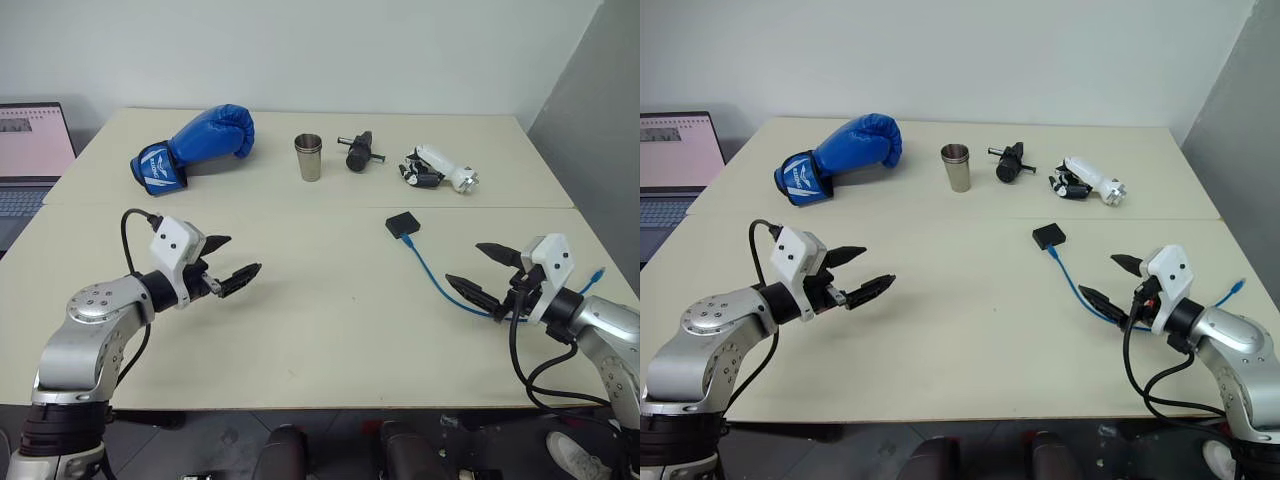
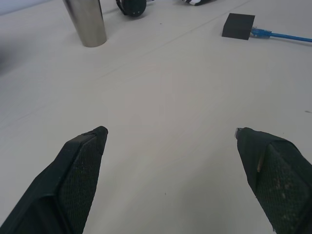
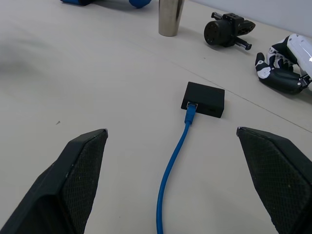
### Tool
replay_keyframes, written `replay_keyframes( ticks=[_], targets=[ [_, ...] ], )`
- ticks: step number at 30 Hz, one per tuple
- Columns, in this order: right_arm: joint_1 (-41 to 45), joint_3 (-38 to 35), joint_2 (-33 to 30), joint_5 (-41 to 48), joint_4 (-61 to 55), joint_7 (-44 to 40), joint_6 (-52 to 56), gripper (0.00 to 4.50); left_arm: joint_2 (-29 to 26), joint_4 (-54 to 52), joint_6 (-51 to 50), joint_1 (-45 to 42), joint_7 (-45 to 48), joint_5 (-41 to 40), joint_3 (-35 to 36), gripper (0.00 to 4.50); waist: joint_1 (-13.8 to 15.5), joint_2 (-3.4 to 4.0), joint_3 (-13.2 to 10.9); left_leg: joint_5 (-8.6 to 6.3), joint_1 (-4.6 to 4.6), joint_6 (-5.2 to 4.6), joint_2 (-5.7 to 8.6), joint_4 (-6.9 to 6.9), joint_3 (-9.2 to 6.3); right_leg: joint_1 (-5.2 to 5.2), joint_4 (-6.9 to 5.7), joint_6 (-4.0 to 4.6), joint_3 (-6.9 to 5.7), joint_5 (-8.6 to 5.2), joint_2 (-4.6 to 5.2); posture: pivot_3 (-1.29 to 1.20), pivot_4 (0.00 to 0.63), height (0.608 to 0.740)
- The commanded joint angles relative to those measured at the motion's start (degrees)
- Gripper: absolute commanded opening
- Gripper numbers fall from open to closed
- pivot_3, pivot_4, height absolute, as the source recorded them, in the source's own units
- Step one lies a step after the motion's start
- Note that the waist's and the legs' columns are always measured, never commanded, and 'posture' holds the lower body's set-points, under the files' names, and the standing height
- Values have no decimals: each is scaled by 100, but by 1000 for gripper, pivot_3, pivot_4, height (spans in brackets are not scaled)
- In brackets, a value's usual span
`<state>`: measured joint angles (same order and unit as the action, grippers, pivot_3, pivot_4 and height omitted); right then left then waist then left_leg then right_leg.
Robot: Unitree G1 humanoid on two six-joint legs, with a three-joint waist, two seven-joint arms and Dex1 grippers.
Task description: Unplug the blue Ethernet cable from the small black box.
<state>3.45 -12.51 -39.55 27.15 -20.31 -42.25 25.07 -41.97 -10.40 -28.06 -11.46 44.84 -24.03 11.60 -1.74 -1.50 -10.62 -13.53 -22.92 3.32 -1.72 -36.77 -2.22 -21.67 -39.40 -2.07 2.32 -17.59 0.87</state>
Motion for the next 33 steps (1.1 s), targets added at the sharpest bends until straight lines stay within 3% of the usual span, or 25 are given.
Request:
replay_keyframes(
  ticks=[1,20,33],
  targets=[
    [57,-199,-76,109,-220,14,43,4500,-31,-237,133,-9,113,-110,110,4470,1,0,0,0,0,0,0,0,0,0,0,0,0,0,0,0,150,740],
    [339,105,-19,-140,-6,0,-83,4500,-102,-491,-160,45,45,-47,2,4470,2,0,0,0,0,0,0,0,-1,0,0,0,1,0,0,0,150,740],
    [1768,1507,1271,-1896,2116,1365,-573,4500,-56,-707,-189,-349,946,-425,-665,4470,-12,4,-3,0,0,0,0,2,11,-9,-5,2,3,2,-3,0,150,740]
  ],
)
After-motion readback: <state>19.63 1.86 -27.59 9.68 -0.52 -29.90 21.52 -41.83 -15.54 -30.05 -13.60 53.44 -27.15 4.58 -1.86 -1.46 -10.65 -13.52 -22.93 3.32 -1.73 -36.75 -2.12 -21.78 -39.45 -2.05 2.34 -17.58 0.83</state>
